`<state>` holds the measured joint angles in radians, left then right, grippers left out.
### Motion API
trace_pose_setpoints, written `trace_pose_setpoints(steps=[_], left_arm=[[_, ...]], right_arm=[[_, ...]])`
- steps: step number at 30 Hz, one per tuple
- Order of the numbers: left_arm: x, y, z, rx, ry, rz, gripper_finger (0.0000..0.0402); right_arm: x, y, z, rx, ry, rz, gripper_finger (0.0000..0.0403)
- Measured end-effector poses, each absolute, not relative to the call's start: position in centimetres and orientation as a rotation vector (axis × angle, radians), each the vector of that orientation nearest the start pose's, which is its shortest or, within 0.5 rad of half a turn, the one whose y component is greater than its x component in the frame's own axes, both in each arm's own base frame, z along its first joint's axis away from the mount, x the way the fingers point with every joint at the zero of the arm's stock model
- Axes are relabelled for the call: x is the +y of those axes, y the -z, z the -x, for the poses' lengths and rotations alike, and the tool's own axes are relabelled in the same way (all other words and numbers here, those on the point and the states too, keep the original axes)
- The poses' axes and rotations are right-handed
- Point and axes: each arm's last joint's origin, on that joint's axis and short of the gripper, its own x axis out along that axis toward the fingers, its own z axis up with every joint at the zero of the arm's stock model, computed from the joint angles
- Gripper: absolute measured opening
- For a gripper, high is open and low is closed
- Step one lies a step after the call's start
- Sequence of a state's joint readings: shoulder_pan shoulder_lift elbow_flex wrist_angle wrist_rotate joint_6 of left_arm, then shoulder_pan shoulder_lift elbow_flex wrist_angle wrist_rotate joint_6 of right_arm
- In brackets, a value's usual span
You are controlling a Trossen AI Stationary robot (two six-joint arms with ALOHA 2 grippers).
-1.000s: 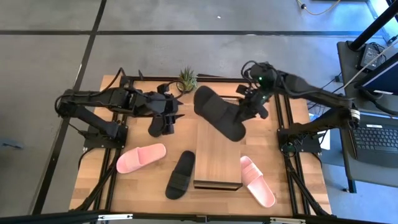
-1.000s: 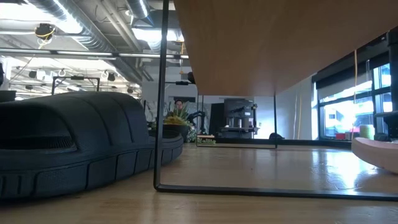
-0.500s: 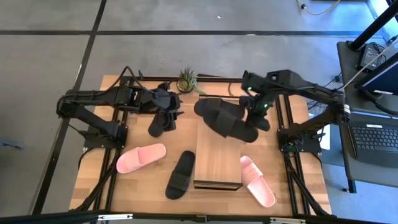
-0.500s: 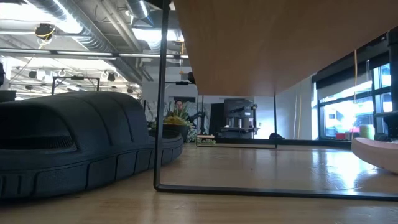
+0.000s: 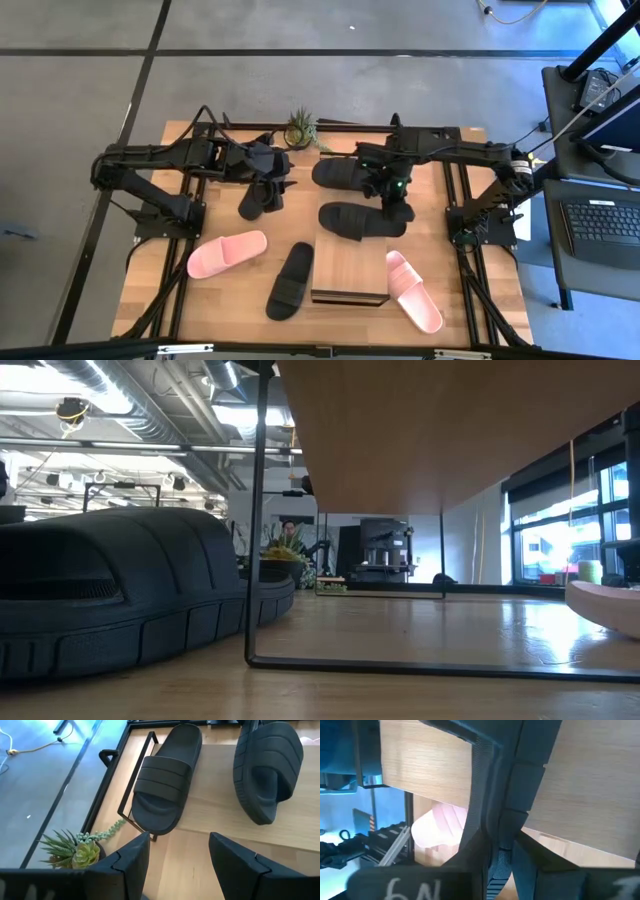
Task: Pick and place slides into the shelf
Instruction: Put the black slipper on the shelf
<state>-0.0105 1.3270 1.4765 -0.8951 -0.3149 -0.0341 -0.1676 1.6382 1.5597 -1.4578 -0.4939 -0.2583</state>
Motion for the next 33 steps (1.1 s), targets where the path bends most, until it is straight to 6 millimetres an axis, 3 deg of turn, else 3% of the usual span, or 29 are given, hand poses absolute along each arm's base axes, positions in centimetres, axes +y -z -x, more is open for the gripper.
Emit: trace_pose_setpoints(steps=[7, 17, 33], left_arm=[[0.6, -39.1, -26.0, 0.733, -0.308, -0.076, 0.0195], [0.6, -39.1, -26.0, 0.733, -0.309, -0.074, 0.0195], [0.6, -39.1, -26.0, 0.732, -0.309, -0.073, 0.0195]], right_arm=[[-3.6, -31.7, -29.2, 1.358, -0.445, -0.23, 0.0058], [-3.7, -34.5, -29.5, 1.268, -0.428, -0.175, 0.0058], [-4.8, -32.6, -31.0, 1.329, -0.369, -0.165, 0.0058]])
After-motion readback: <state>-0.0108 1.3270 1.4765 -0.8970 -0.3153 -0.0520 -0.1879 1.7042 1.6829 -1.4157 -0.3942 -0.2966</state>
